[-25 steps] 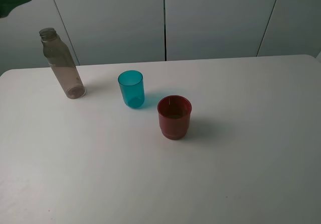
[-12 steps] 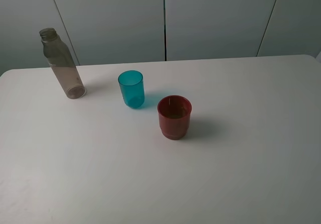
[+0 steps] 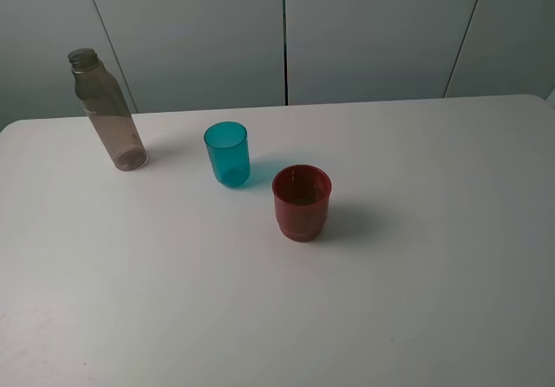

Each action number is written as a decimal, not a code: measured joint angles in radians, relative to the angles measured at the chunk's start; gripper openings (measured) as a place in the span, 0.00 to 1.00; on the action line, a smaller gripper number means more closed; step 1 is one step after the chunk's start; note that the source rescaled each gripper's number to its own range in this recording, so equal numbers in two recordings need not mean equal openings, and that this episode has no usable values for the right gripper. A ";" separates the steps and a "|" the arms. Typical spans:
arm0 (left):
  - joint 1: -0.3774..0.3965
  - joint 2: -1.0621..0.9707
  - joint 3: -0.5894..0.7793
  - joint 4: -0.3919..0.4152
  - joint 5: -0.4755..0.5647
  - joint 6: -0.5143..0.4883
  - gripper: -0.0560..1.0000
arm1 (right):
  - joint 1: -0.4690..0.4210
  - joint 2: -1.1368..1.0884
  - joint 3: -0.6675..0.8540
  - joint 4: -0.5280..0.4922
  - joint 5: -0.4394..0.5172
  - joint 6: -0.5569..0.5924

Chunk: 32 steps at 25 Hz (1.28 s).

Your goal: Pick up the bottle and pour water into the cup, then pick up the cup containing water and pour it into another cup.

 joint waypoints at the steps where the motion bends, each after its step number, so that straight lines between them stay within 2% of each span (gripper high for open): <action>1: 0.000 0.000 0.017 -0.001 -0.022 0.000 1.00 | 0.000 0.000 0.000 0.000 0.000 0.000; 8: 0.000 -0.001 0.109 -0.030 -0.081 0.002 1.00 | 0.000 0.000 0.000 0.000 0.000 0.000; 22: 0.010 -0.005 0.117 -0.028 -0.104 0.018 1.00 | 0.000 0.000 0.000 0.000 0.000 0.000; 25: 0.067 -0.005 0.117 -0.028 -0.104 0.018 1.00 | 0.000 0.000 0.000 0.000 0.000 0.000; 30: 0.225 -0.005 0.117 -0.028 -0.104 0.018 1.00 | 0.000 0.000 0.000 0.000 0.000 0.000; 32: 0.253 -0.005 0.117 -0.028 -0.104 0.018 1.00 | 0.000 0.000 0.000 0.000 0.000 0.000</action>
